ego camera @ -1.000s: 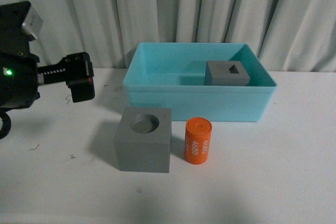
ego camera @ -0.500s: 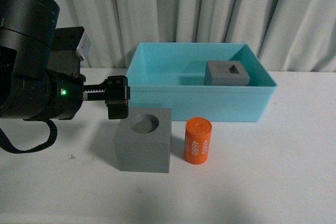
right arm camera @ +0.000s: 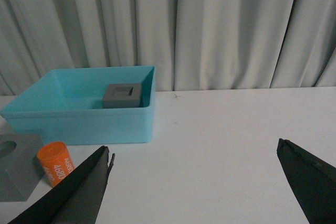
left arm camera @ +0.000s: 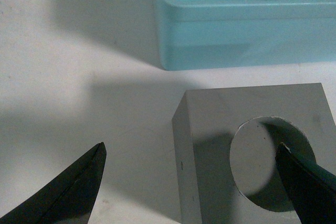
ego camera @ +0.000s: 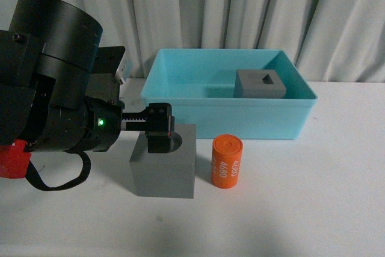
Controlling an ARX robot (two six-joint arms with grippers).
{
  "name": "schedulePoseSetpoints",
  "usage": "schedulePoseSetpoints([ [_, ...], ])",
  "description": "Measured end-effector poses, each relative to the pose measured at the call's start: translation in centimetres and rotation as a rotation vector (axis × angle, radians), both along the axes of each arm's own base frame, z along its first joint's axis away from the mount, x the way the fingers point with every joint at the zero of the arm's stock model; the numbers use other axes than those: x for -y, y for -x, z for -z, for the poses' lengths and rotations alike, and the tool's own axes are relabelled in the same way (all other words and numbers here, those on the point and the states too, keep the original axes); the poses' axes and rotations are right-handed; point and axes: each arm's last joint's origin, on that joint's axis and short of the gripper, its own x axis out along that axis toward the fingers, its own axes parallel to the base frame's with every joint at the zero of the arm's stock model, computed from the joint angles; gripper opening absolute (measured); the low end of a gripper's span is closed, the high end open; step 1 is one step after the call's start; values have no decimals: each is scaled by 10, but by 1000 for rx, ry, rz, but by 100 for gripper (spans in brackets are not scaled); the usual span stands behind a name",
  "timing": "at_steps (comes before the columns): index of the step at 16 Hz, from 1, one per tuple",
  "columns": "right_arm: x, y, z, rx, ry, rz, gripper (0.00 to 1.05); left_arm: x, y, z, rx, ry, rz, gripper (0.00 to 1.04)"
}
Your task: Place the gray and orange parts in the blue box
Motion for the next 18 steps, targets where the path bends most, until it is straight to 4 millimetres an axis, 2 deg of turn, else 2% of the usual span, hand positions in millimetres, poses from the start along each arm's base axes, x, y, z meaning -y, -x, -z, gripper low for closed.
schedulePoseSetpoints([
  [5,0,0,0,0,0,0,98,6,-6,0,8,4,10,98],
  [18,0,0,0,0,0,0,98,8,-8,13,-30,-15,26,98],
])
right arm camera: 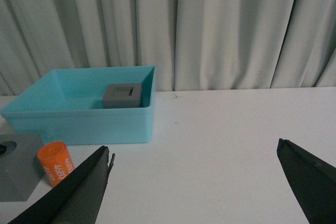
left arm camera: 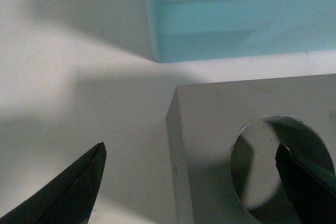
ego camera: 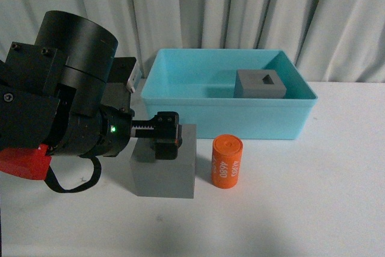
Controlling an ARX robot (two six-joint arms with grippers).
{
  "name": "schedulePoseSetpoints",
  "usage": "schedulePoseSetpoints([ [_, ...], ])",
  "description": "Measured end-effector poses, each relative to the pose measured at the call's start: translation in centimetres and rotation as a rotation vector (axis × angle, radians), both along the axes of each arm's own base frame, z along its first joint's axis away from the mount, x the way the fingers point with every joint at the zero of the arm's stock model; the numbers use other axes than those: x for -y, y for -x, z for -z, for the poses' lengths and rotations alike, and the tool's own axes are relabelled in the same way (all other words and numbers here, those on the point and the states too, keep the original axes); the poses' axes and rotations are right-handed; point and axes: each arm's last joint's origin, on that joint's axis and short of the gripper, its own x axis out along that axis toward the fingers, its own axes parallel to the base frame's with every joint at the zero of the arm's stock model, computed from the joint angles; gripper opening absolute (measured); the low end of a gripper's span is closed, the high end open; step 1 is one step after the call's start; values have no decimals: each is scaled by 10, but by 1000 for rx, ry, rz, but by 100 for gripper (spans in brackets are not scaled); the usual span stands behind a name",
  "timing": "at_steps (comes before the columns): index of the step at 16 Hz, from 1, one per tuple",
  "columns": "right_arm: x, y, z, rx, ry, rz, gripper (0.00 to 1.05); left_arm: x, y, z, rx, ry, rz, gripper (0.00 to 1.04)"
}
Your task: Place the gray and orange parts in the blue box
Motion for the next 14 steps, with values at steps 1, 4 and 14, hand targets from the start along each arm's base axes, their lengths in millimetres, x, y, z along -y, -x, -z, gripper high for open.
schedulePoseSetpoints([
  [1,0,0,0,0,0,0,98,1,0,1,-2,-1,4,98],
  [4,0,0,0,0,0,0,98,4,0,4,-6,-7,15,98],
  [14,0,0,0,0,0,0,98,4,1,5,11,-4,19,26],
])
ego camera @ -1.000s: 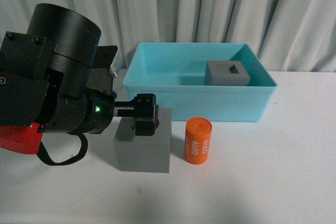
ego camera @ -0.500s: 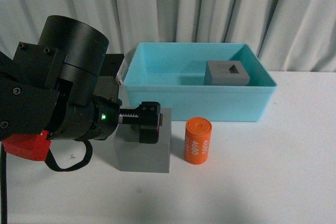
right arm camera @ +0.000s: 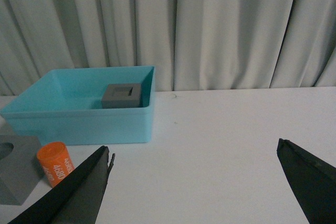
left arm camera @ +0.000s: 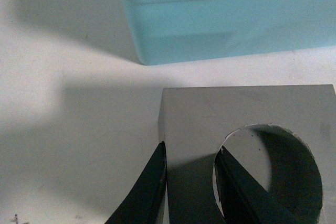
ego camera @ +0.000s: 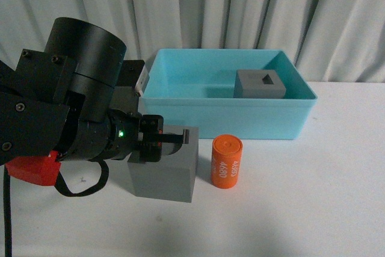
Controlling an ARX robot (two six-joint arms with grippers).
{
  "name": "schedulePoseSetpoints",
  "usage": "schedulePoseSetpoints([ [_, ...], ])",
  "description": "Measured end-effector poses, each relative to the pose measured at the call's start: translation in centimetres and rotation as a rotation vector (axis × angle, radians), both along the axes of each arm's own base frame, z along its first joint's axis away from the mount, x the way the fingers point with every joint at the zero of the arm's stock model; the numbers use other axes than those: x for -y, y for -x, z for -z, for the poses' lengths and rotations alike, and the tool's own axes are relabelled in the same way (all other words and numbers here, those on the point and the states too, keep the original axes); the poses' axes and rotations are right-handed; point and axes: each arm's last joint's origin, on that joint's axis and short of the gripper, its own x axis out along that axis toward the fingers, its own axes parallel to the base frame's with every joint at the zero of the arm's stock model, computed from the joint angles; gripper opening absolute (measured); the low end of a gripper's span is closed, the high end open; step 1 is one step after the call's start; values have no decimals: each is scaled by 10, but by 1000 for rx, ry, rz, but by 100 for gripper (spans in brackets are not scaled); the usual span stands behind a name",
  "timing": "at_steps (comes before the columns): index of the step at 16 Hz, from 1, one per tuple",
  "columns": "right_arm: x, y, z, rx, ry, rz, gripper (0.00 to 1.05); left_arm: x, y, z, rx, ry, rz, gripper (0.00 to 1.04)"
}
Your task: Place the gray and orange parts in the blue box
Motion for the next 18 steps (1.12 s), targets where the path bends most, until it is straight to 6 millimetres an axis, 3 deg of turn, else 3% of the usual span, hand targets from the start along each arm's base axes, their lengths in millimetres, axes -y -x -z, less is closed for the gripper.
schedulePoseSetpoints([
  [4,0,0,0,0,0,0,98,-7,24,-10,-11,-6,-10,21],
  [6,0,0,0,0,0,0,98,-19,41,-30,-17,6,-25,20],
  [7,0,0,0,0,0,0,98,-25,44,-47,10,23,-39,20],
  [10,0,0,0,0,0,0,98,-47,43,-128,190,140,-123,20],
  [11,0,0,0,0,0,0,98,-50,37,-152,244,175,-139,19],
  [12,0,0,0,0,0,0,98,-45,18,-188,316,207,-124,19],
  [13,0,0,0,0,0,0,98,-31,-13,-200,316,218,-90,19],
  [15,0,0,0,0,0,0,98,-13,-46,-194,291,197,-78,19],
  [18,0,0,0,0,0,0,98,10,-77,-179,252,171,-37,19],
])
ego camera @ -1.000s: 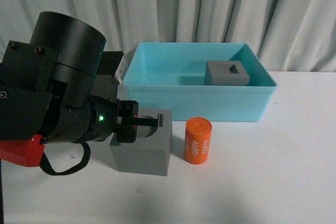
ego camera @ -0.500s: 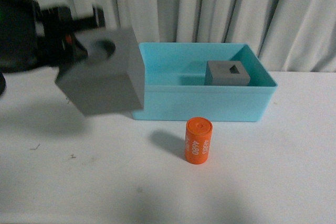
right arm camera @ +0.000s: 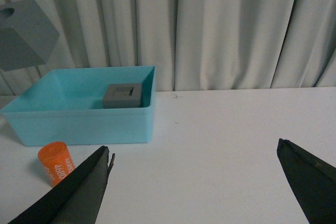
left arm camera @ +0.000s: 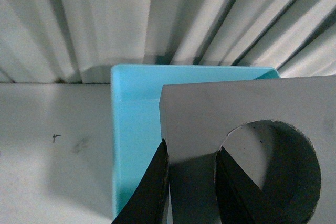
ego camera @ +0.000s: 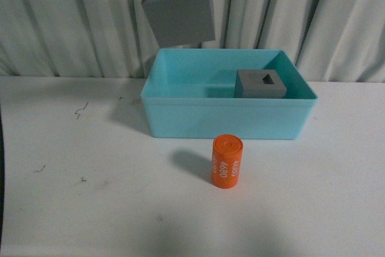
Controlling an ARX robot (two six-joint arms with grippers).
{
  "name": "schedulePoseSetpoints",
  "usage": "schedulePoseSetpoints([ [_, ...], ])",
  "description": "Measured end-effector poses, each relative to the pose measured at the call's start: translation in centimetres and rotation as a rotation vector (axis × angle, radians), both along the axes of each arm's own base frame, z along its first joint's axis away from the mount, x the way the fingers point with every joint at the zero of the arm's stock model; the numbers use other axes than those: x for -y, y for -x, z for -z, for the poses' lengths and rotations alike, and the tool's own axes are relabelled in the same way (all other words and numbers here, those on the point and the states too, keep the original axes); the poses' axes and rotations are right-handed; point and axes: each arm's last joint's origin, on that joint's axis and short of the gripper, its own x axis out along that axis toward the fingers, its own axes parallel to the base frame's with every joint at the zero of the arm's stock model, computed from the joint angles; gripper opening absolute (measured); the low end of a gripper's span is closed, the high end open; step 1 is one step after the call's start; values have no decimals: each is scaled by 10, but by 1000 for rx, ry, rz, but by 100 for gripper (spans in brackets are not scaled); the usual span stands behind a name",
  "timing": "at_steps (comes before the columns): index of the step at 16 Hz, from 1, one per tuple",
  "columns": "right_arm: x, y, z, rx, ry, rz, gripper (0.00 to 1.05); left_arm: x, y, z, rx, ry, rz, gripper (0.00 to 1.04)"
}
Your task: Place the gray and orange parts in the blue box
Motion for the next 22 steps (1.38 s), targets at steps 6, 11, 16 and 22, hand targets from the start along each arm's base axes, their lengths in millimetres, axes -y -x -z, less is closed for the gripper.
schedulePoseSetpoints([
  [6,0,0,0,0,0,0,98,13,-45,52,-67,-80,35,19],
  [11,0,0,0,0,0,0,98,4,-59,92,-121,-158,-2,19],
  [16,0,0,0,0,0,0,98,2,-62,104,-130,-177,-14,19],
  [22,0,0,0,0,0,0,98,2,-63,118,-161,-187,-13,19],
])
